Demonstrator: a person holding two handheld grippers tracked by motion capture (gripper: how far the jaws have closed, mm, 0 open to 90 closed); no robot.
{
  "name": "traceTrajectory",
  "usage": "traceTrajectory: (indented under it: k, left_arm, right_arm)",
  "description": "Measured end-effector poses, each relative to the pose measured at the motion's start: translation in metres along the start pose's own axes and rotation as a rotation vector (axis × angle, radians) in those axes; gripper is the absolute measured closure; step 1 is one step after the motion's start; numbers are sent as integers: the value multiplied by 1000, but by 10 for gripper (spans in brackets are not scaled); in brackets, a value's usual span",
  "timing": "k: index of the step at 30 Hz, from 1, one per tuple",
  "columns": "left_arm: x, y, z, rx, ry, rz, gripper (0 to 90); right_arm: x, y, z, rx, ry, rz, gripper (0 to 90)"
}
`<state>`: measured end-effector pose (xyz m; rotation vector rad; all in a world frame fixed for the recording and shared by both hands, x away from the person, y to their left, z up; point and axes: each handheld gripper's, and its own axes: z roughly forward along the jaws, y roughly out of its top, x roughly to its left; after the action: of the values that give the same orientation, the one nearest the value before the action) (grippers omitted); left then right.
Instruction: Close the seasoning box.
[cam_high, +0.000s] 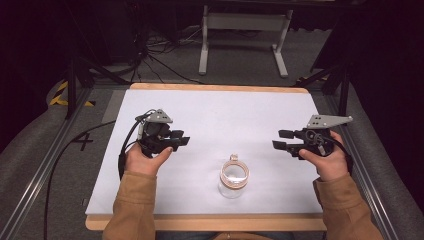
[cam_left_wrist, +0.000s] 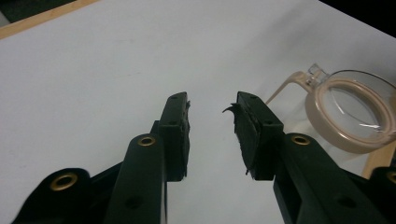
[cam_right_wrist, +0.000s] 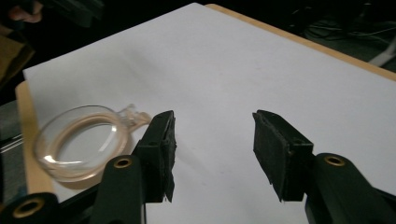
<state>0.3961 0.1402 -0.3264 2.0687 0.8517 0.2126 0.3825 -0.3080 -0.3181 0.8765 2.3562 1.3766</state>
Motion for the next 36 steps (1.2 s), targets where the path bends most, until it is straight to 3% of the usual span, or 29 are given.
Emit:
traceTrajectory:
  k: [6,9,13,17,21,26,27,29,30,36]
  left_arm:
    - [17,-11,3,-15,52,-36,614]
    - [30,-20,5,-27,82,-53,598]
    - [35,-24,6,-33,97,-56,572]
    - [46,-34,14,-46,146,-62,527]
    - [53,-39,18,-51,145,-90,508]
    - [64,-48,26,-35,150,-106,486]
    - [65,-50,28,-32,155,-118,479]
    - [69,-54,31,-27,165,-108,471]
    - [72,-57,33,-2,180,-98,471]
    - [80,-70,41,14,192,-108,463]
  right_arm:
    - [-26,-13,-7,-14,-89,24,454]
    - [-38,-20,-7,-4,-119,39,442]
    - [-54,-31,-5,16,-151,43,423]
    - [-72,-43,-1,40,-201,46,387]
    - [-84,-53,1,64,-239,52,379]
    - [-99,-71,7,116,-242,95,359]
    - [-103,-76,10,148,-246,99,343]
    - [-104,-79,11,172,-245,128,337]
    - [-106,-82,12,182,-242,142,337]
    - [-114,-97,21,184,-262,98,317]
